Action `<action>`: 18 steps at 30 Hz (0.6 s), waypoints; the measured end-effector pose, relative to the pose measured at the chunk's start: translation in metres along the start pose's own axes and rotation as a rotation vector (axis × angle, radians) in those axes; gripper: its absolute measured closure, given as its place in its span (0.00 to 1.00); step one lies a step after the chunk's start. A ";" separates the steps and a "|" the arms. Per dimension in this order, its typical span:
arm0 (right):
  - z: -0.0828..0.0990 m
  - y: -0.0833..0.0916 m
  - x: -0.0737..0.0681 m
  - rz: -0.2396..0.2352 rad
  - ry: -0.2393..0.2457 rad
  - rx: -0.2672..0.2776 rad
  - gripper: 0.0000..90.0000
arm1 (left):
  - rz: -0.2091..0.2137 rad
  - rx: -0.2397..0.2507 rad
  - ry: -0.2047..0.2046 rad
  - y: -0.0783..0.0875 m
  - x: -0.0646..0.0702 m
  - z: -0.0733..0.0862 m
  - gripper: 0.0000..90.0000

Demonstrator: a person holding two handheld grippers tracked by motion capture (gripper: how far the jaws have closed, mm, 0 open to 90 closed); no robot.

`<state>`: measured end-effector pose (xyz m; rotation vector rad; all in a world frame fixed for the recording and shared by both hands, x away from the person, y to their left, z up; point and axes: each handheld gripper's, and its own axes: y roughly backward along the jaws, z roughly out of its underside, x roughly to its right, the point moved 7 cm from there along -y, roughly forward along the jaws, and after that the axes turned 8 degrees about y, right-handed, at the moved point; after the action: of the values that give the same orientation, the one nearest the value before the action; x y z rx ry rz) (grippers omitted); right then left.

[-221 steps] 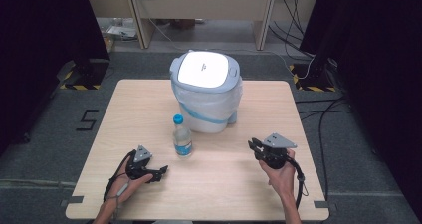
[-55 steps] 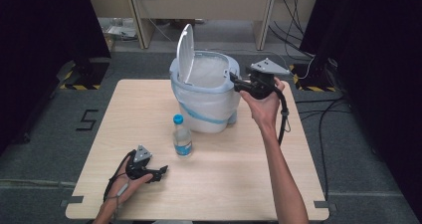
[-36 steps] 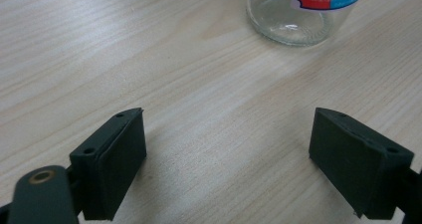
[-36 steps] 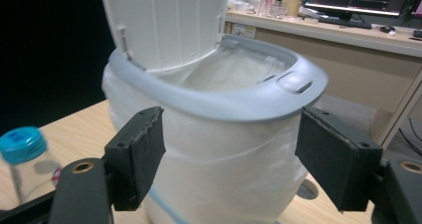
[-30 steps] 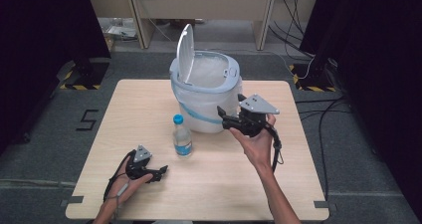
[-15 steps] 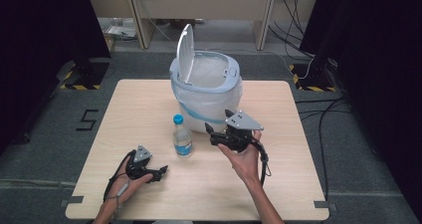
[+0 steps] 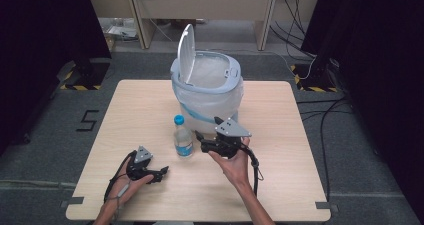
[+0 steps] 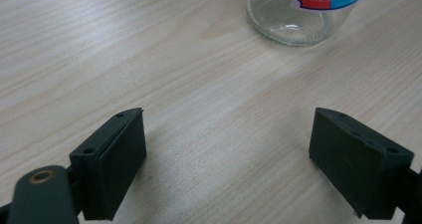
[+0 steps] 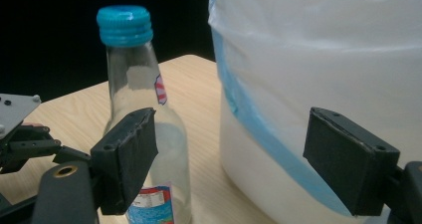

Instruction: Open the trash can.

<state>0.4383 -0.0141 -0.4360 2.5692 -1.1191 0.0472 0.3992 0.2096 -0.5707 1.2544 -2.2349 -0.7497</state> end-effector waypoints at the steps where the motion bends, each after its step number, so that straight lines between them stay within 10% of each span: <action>1: 0.001 -0.002 -0.002 -0.004 -0.001 0.000 0.23 | 0.000 0.000 0.000 0.000 0.000 0.000 0.15; 18: 0.022 -0.034 -0.033 -0.096 0.019 0.005 0.21 | -0.001 -0.002 -0.001 0.000 0.000 0.000 0.15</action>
<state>0.4373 0.0237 -0.4721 2.6173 -0.9894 0.0514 0.3992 0.2098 -0.5707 1.2544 -2.2345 -0.7527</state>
